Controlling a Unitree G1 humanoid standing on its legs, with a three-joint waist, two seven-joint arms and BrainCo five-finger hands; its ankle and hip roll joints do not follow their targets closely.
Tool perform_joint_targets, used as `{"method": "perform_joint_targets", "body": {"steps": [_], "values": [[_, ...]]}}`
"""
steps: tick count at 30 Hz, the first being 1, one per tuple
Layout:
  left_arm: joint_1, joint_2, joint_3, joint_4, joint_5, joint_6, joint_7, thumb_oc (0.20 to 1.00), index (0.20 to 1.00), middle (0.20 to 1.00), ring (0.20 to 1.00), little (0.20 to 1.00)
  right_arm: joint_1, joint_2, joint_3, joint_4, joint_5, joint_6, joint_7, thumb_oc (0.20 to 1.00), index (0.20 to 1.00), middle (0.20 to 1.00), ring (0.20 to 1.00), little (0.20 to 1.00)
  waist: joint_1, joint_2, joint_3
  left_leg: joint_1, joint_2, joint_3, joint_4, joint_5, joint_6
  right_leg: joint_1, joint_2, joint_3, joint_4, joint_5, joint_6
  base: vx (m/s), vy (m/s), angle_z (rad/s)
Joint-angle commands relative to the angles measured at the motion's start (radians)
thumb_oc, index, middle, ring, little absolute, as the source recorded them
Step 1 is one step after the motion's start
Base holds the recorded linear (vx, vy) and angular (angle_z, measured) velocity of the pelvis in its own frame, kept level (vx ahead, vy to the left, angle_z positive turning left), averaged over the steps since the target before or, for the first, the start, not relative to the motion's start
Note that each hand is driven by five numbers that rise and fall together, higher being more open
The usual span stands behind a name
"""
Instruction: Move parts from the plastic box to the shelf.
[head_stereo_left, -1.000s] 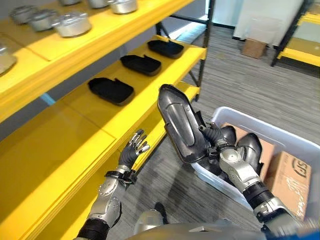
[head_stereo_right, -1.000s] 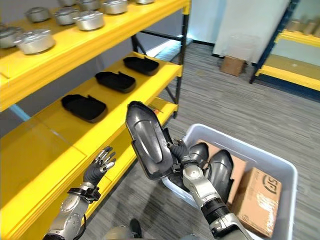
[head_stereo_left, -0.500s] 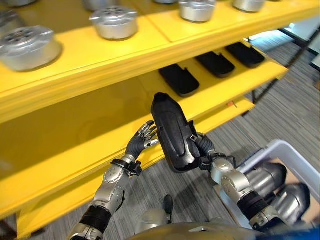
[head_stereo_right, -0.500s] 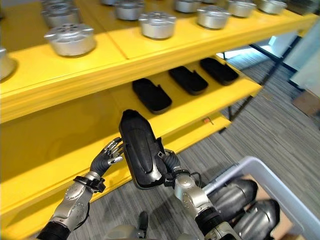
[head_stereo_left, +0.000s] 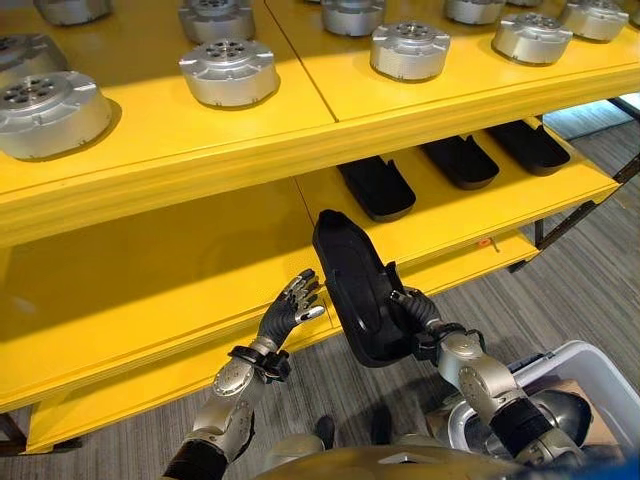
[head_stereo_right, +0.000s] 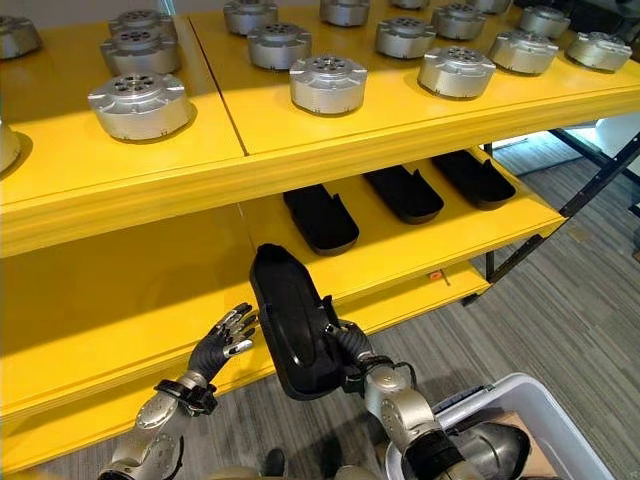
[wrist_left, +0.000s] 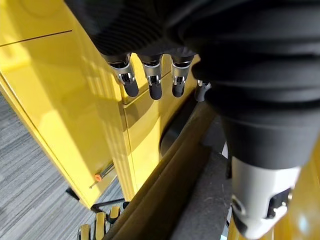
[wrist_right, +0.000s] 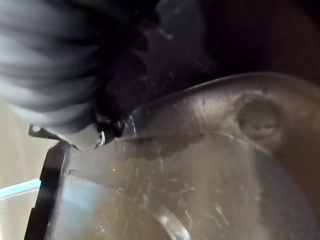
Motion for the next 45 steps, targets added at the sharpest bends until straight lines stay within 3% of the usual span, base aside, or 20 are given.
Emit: {"method": "perform_joint_targets", "body": {"steps": [1,6,8,9,11,13,14,15,17,19,22,23,26,31,35,37,38,40,45], "values": [[-0.005,0.002,0.002,-0.061,0.015,-0.042,-0.003,1.000,1.000,1.000,1.000,1.000,-0.023,0.022,0.006,-0.072,0.027,-0.039,0.037,0.200,0.200,0.200,0.200,0.200,0.006,-0.012,-0.017,-0.029,0.014,0.132,0.016,0.038,0.020,-0.016,-0.017,0.034,0.037,0.028,0.065,0.04,-0.017,0.01],[0.005,0.005,0.005,-0.072,0.019,-0.036,0.017,1.000,1.000,1.000,1.000,1.000,-0.030,0.029,0.033,-0.060,0.025,-0.048,0.023,0.200,0.200,0.200,0.200,0.200,0.020,-0.007,-0.010,-0.036,0.014,0.138,0.029,0.033,0.018,-0.001,-0.020,0.011,0.033,0.014,0.058,0.04,-0.043,0.00],[0.007,0.007,0.005,-0.070,0.029,-0.031,0.011,1.000,1.000,1.000,1.000,1.000,-0.027,0.030,0.033,-0.057,0.030,-0.051,0.018,0.200,0.200,0.200,0.200,0.200,0.016,-0.007,-0.007,-0.037,0.019,0.175,0.060,0.020,0.013,0.006,-0.025,-0.010,0.037,0.006,0.055,0.02,-0.050,0.01],[-0.001,0.007,-0.001,-0.062,0.038,-0.029,-0.001,1.000,1.000,1.000,1.000,1.000,-0.022,0.028,0.028,-0.061,0.036,-0.060,0.003,0.200,0.200,0.200,0.200,0.200,0.002,-0.008,-0.003,-0.046,0.028,0.255,0.116,0.003,0.001,0.009,-0.037,-0.049,0.044,0.001,0.054,-0.04,-0.027,0.04],[-0.031,0.001,-0.015,-0.047,0.043,-0.014,-0.042,1.000,1.000,1.000,1.000,1.000,-0.012,0.023,0.014,-0.068,0.049,-0.088,-0.034,0.200,0.200,0.200,0.200,0.200,-0.030,-0.011,0.002,-0.056,0.092,0.416,0.179,0.003,-0.023,0.006,-0.068,-0.127,0.060,-0.002,0.053,-0.10,-0.004,0.72],[-0.059,-0.007,-0.031,-0.025,0.048,-0.011,-0.062,1.000,1.000,1.000,1.000,1.000,-0.009,0.021,-0.001,-0.069,0.056,-0.107,-0.056,0.200,0.200,0.200,0.200,0.200,-0.058,-0.011,0.002,-0.045,0.147,0.493,0.219,-0.011,-0.046,0.011,-0.087,-0.177,0.081,-0.022,0.058,-0.04,0.071,2.02],[-0.078,-0.015,-0.046,-0.007,0.048,-0.019,-0.061,1.000,1.000,1.000,1.000,1.000,-0.018,0.021,-0.011,-0.058,0.057,-0.114,-0.054,0.200,0.200,0.200,0.200,0.200,-0.072,-0.008,0.000,-0.041,0.178,0.510,0.237,0.011,-0.055,0.000,-0.095,-0.199,0.107,-0.030,0.052,0.02,0.106,1.79],[-0.083,-0.018,-0.050,-0.001,0.049,-0.022,-0.060,1.000,1.000,1.000,1.000,1.000,-0.021,0.020,-0.014,-0.052,0.057,-0.116,-0.052,0.200,0.200,0.200,0.200,0.200,-0.075,-0.005,0.002,-0.041,0.187,0.504,0.250,0.014,-0.062,0.001,-0.094,-0.203,0.115,-0.039,0.050,-0.01,0.114,1.12],[-0.092,-0.021,-0.056,0.011,0.046,-0.027,-0.045,1.000,1.000,1.000,1.000,1.000,-0.040,0.016,-0.024,-0.026,0.064,-0.117,-0.040,0.200,0.200,0.200,0.200,0.200,-0.076,-0.001,0.002,-0.049,0.214,0.478,0.262,0.080,-0.070,-0.011,-0.095,-0.199,0.123,-0.025,0.032,-0.01,0.148,0.54],[-0.095,-0.020,-0.055,0.014,0.053,-0.019,-0.013,1.000,1.000,1.000,1.000,1.000,-0.054,0.012,-0.033,-0.011,0.067,-0.103,-0.032,0.200,0.200,0.200,0.200,0.200,-0.079,0.008,-0.003,-0.026,0.241,0.455,0.225,0.109,-0.084,-0.008,-0.100,-0.185,0.128,-0.029,0.035,0.05,0.254,0.00],[-0.092,-0.016,-0.047,0.011,0.027,0.006,-0.005,1.000,1.000,1.000,1.000,1.000,-0.061,-0.004,-0.046,-0.006,0.077,-0.073,-0.022,0.200,0.200,0.200,0.200,0.200,-0.081,0.030,-0.019,-0.016,0.328,0.424,0.161,0.198,-0.124,-0.002,-0.131,-0.175,0.142,-0.043,0.046,0.09,0.434,0.10],[-0.093,-0.014,-0.047,0.010,0.032,0.005,-0.014,1.000,1.000,1.000,1.000,1.000,-0.064,-0.008,-0.046,-0.002,0.079,-0.063,-0.020,0.200,0.200,0.200,0.200,0.200,-0.078,0.034,-0.018,-0.022,0.335,0.408,0.164,0.195,-0.125,-0.002,-0.147,-0.171,0.158,-0.050,0.050,0.07,0.530,0.38],[-0.119,-0.007,-0.071,0.010,0.046,0.003,-0.001,1.000,1.000,1.000,1.000,1.000,-0.032,0.004,-0.051,-0.005,0.091,-0.071,-0.024,0.200,0.200,0.200,0.200,0.200,-0.094,0.036,-0.020,0.026,0.282,0.467,0.107,0.087,-0.091,0.001,-0.209,-0.198,0.201,-0.052,0.086,0.03,0.570,0.13],[-0.121,0.010,-0.072,0.016,0.045,-0.002,-0.001,1.000,1.000,1.000,1.000,1.000,0.006,0.023,-0.057,-0.025,0.083,-0.085,-0.042,0.200,0.200,0.200,0.200,0.200,-0.085,0.028,-0.016,0.028,0.237,0.446,0.086,0.067,-0.060,0.005,-0.242,-0.178,0.192,-0.008,0.122,0.05,0.386,0.31],[-0.104,0.038,-0.057,-0.003,0.064,0.000,-0.015,1.000,1.000,1.000,1.000,1.000,0.011,0.036,-0.068,-0.050,0.072,-0.077,-0.070,0.200,0.200,0.200,0.200,0.200,-0.057,0.010,-0.001,0.036,0.202,0.465,0.063,0.055,-0.036,-0.008,-0.297,-0.221,0.228,0.050,0.151,-0.01,0.254,0.21],[-0.082,0.045,-0.044,-0.025,0.046,0.012,-0.025,1.000,1.000,1.000,1.000,1.000,-0.007,0.044,-0.071,-0.035,0.079,-0.088,-0.071,0.200,0.200,0.200,0.200,0.200,-0.034,0.002,0.006,0.046,0.197,0.478,0.040,0.061,-0.035,-0.017,-0.282,-0.252,0.224,0.064,0.158,0.02,-0.019,0.06],[-0.073,0.050,-0.048,-0.053,0.042,0.030,-0.013,1.000,1.000,1.000,1.000,1.000,-0.019,0.040,-0.071,-0.040,0.092,-0.088,-0.084,0.200,0.200,0.200,0.200,0.200,-0.040,-0.002,0.014,0.050,0.196,0.446,0.016,0.066,-0.038,-0.053,-0.242,-0.209,0.174,0.074,0.164,0.05,-0.135,0.04],[-0.073,0.044,-0.047,-0.058,0.037,0.038,-0.005,1.000,1.000,1.000,1.000,1.000,-0.029,0.033,-0.074,-0.040,0.095,-0.084,-0.084,0.200,0.200,0.200,0.200,0.200,-0.039,-0.005,0.013,0.041,0.202,0.425,0.011,0.073,-0.044,-0.049,-0.219,-0.187,0.149,0.056,0.162,0.03,-0.183,0.50],[-0.030,0.011,-0.038,-0.074,0.039,0.036,0.002,1.000,1.000,1.000,1.000,1.000,-0.042,-0.007,-0.097,-0.058,0.070,-0.069,-0.064,0.200,0.200,0.200,0.200,0.200,-0.023,-0.011,-0.016,0.033,0.220,0.427,0.011,0.087,-0.073,0.017,-0.183,-0.203,0.089,0.020,0.127,0.06,-0.139,0.11]]}}
